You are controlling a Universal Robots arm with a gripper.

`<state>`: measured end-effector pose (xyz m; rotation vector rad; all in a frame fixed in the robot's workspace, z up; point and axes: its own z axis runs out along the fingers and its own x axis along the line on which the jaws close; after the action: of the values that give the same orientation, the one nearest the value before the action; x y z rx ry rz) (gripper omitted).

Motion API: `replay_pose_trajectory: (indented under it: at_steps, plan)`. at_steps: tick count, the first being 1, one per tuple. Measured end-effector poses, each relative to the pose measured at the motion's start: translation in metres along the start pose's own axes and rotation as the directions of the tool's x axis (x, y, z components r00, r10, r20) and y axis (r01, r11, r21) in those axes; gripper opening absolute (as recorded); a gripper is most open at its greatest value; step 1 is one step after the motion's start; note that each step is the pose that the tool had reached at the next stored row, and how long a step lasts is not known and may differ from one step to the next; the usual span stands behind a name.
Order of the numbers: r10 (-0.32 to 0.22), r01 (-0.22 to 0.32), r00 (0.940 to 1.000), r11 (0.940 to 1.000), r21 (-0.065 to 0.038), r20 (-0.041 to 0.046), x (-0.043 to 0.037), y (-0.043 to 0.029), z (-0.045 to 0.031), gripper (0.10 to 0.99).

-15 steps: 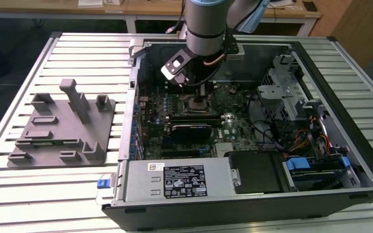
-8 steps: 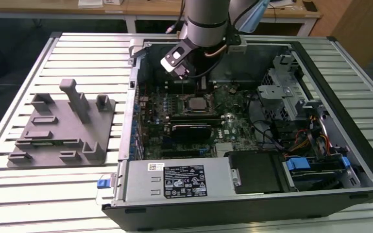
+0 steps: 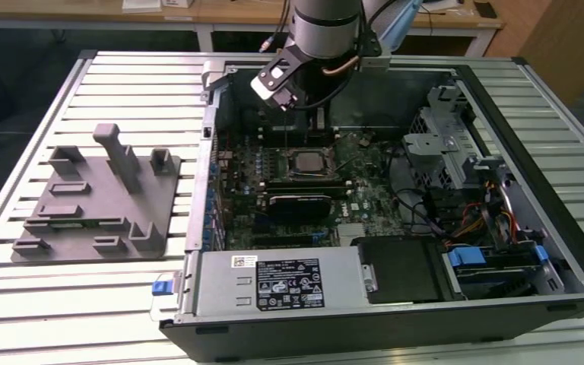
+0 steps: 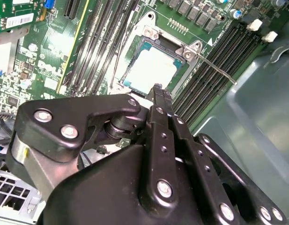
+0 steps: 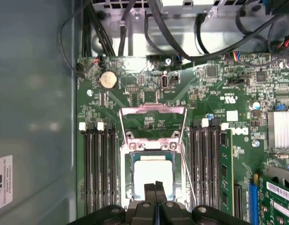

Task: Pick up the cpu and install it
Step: 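Place the cpu into insertion slot, then close the cpu cover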

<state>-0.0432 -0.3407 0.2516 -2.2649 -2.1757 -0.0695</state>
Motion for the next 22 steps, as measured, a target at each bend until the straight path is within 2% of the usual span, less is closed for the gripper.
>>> replay_pose_trajectory:
  at_steps: [22]
  plan:
    - [0.000, 0.000, 1.0000, 1.0000, 0.000, 0.0005, 0.0000, 0.0000, -0.0010, 0.106]
